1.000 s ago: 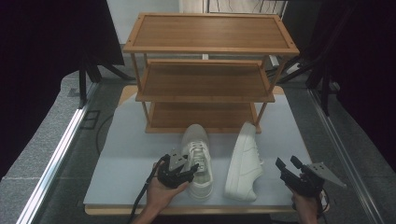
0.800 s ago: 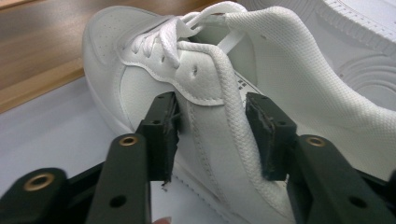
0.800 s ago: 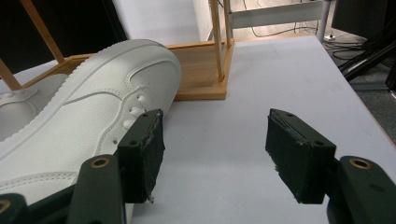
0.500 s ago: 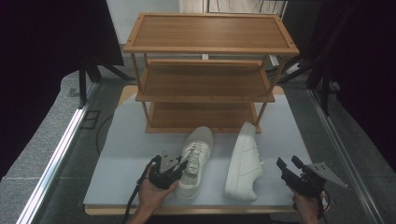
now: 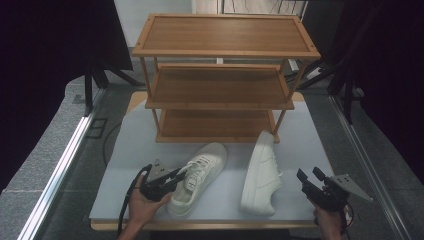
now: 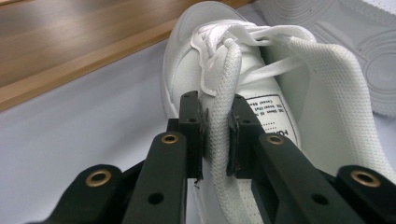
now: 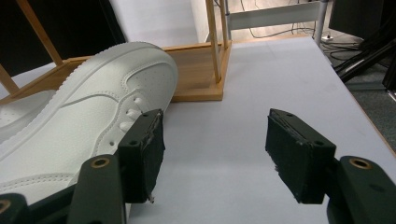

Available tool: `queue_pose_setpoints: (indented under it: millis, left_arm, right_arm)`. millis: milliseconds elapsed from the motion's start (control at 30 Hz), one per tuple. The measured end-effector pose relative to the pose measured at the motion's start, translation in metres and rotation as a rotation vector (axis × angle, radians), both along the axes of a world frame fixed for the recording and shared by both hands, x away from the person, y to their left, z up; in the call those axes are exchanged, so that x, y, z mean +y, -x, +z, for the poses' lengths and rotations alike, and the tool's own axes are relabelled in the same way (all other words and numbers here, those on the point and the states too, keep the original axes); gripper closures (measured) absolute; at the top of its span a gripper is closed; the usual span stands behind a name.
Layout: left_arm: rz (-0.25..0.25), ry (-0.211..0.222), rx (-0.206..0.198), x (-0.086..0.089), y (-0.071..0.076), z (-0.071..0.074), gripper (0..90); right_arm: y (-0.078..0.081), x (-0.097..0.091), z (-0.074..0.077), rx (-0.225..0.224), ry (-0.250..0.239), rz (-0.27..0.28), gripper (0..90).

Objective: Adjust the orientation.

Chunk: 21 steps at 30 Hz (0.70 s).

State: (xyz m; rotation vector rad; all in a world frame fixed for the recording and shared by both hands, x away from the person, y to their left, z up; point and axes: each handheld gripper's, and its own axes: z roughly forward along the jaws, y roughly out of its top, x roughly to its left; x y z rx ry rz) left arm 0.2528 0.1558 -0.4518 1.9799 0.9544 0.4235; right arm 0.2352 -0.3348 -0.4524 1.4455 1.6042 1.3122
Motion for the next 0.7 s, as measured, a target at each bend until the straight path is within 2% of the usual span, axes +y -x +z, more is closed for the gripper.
queue_pose_setpoints:
  millis: [33,67,333,567,633,700]
  left_arm:
    - [0.0,0.0,0.0,0.0,0.0,0.0,78.6]
    - [-0.001,0.007,0.001,0.008,0.0,-0.001,78.6]
    - [0.016,0.012,0.006,0.035,0.001,-0.001,78.6]
    - [0.004,0.015,0.009,0.04,0.0,-0.001,77.0]
    - [0.008,0.019,0.018,0.041,-0.002,0.0,71.8]
    - [0.022,0.029,0.012,0.042,-0.003,0.001,59.7]
  right_arm:
    - [0.0,0.0,0.0,0.0,0.0,0.0,36.6]
    - [0.0,0.0,0.0,0.0,0.002,0.0,36.6]
    - [0.0,0.003,-0.001,0.006,0.008,0.004,36.4]
    - [0.0,0.004,-0.001,0.005,0.009,0.007,36.5]
    - [0.0,0.004,0.0,0.006,0.006,0.011,36.5]
    - [0.0,0.006,0.002,0.004,0.004,0.016,36.5]
